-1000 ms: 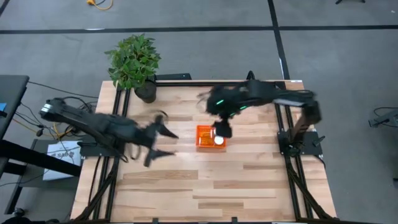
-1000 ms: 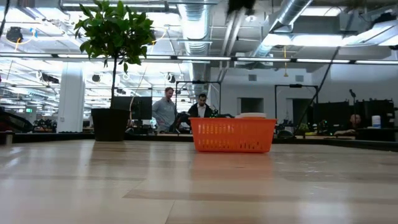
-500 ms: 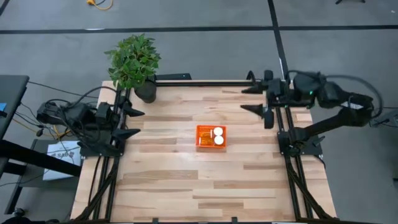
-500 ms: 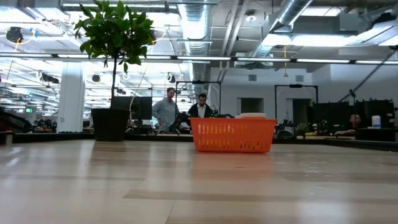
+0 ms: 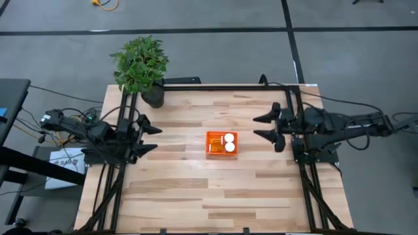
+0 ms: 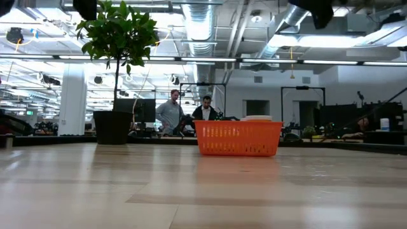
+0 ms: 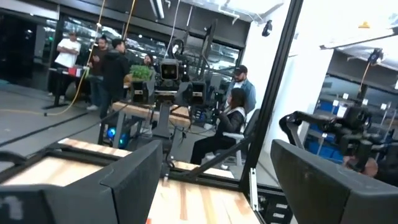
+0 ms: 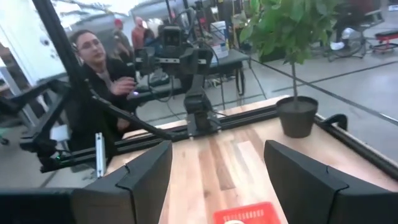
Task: Pick and place pill bottles into a basket
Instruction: Return to Home Position
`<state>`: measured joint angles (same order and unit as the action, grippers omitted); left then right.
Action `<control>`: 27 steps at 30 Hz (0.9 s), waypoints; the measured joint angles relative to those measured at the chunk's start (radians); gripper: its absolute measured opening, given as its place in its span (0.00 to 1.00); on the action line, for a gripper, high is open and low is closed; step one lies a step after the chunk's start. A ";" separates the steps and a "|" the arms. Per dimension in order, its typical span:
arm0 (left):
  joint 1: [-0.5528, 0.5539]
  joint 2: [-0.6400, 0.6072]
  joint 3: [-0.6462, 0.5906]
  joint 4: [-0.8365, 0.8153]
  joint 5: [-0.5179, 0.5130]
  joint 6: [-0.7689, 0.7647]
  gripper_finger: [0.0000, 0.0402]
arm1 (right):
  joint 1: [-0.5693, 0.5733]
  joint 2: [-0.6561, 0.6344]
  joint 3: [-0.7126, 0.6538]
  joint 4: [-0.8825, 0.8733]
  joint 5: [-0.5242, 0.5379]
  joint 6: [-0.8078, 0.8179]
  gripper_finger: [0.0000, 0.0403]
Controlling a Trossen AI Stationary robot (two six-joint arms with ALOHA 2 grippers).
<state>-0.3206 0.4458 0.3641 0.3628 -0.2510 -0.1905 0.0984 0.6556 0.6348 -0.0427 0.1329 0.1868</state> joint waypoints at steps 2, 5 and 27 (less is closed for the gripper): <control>0.000 0.000 -0.033 0.047 -0.001 -0.011 0.72 | 0.011 -0.035 -0.065 0.050 0.001 0.017 0.62; 0.000 -0.001 -0.090 0.128 -0.015 -0.030 0.72 | 0.024 -0.082 -0.150 0.100 0.028 0.043 0.62; 0.001 0.000 -0.353 0.354 -0.078 -0.174 0.72 | 0.154 -0.407 -0.563 0.262 0.361 0.172 0.62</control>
<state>-0.3199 0.4459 0.0115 0.7169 -0.3285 -0.3640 0.2528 0.2490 0.0718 0.2188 0.4943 0.3584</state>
